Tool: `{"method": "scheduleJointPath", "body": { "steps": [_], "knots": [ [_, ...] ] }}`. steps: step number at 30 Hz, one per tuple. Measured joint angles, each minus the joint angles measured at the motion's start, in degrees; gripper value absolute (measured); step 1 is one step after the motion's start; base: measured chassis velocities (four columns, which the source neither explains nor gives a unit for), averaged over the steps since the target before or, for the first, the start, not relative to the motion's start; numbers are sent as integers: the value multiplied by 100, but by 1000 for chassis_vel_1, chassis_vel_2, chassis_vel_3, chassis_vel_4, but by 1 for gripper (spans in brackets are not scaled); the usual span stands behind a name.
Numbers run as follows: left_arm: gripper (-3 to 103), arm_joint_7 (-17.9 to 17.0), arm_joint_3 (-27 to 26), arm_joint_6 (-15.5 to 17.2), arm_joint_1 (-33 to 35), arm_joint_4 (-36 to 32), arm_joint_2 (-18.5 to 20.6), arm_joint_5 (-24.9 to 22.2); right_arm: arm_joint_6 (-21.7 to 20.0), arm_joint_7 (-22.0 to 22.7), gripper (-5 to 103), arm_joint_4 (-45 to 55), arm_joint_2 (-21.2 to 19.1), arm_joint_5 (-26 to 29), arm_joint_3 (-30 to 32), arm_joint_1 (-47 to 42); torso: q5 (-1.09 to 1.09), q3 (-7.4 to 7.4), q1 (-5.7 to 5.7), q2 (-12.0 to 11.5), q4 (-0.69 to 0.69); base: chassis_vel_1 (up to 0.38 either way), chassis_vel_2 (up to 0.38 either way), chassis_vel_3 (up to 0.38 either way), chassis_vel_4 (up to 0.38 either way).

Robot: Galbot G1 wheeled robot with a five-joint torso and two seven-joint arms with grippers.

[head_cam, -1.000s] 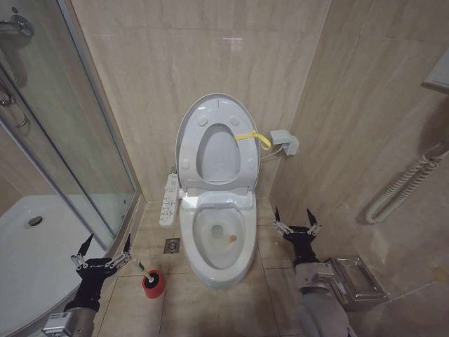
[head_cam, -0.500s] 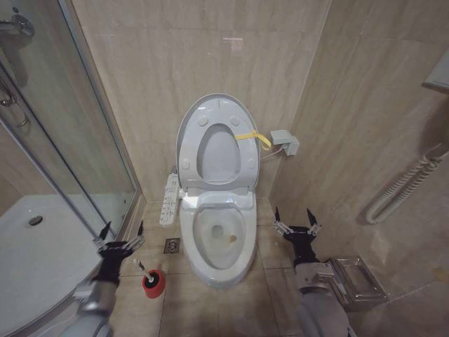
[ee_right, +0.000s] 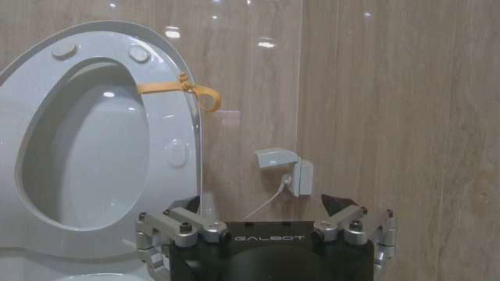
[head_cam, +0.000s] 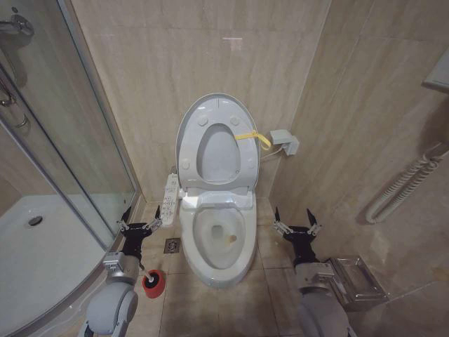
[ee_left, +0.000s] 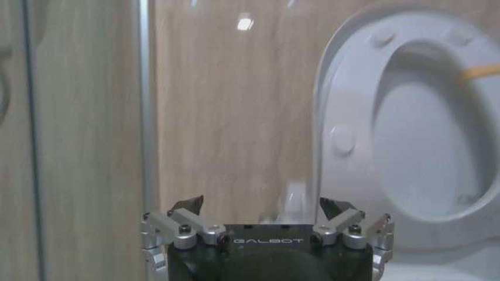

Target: Open the toilet lid, clean the toilet bowl with a toilet brush, close the toilet lid, and flush.

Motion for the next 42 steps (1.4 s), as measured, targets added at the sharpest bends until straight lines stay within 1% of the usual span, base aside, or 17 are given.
{"method": "scheduleJointPath", "body": {
  "steps": [1,2,3,12,16,19,21,22,26,28,29,30,33,36,38,40,42],
  "knots": [
    [100,0,0,0,0,0,0,0,0,0,100,0,0,0,0,0,0,0,0,0,0,0,0,0,0],
    [100,88,10,-309,41,-13,45,96,0,0,100,0,0,0,0,0,1,0,0,0,0,0,0,0,0],
    [100,129,14,-454,63,-21,65,142,0,0,100,0,0,0,0,0,0,0,0,0,0,0,0,0,0],
    [99,147,22,-608,88,40,62,189,0,0,100,0,1,0,0,0,1,0,0,0,0,0,0,0,0],
    [99,27,45,-849,158,596,-70,270,0,-1,100,0,0,0,0,0,-1,0,0,0,-1,0,0,0,0],
    [99,-180,74,-1177,265,1358,-264,407,0,0,100,1,1,0,0,0,-2,0,0,0,0,0,0,0,0],
    [99,-256,84,-1175,301,1368,-292,468,0,1,100,0,0,0,0,0,-7,0,1,0,3,0,0,0,0],
    [99,-309,82,-1146,337,1227,-289,500,0,-1,100,1,0,0,0,1,-3,0,1,0,0,0,0,0,0],
    [99,-347,39,-935,525,372,-162,523,0,0,100,1,0,0,0,0,0,-1,1,0,-2,0,0,0,0],
    [99,-347,19,-884,566,224,-133,523,0,0,100,1,0,0,0,0,2,-1,1,0,-1,0,0,0,0],
    [99,-377,-62,-701,723,-211,-63,505,0,0,100,1,0,0,0,0,1,-1,1,0,-1,0,0,0,0],
    [99,-400,-89,-687,791,-260,-64,505,0,0,100,1,0,0,0,0,1,-1,1,0,0,0,0,0,0],
    [99,-463,-109,-758,853,-142,-102,540,0,0,100,1,0,0,0,0,1,-1,0,0,0,0,0,0,0],
    [99,-601,-116,-993,813,450,-202,668,0,0,100,1,0,0,0,0,0,-1,0,0,1,0,0,0,0],
    [99,-650,-116,-1015,784,589,-224,705,0,-1,100,1,0,0,0,0,1,-1,0,1,0,0,0,0,0],
    [99,-984,-66,-1045,660,1209,-328,785,0,1,100,1,0,0,0,0,-1,0,1,0,0,0,0,0,0],
    [99,-1129,26,-1045,604,1549,-378,691,0,0,100,1,1,0,0,0,0,0,1,0,0,0,0,0,0]
  ]
}}
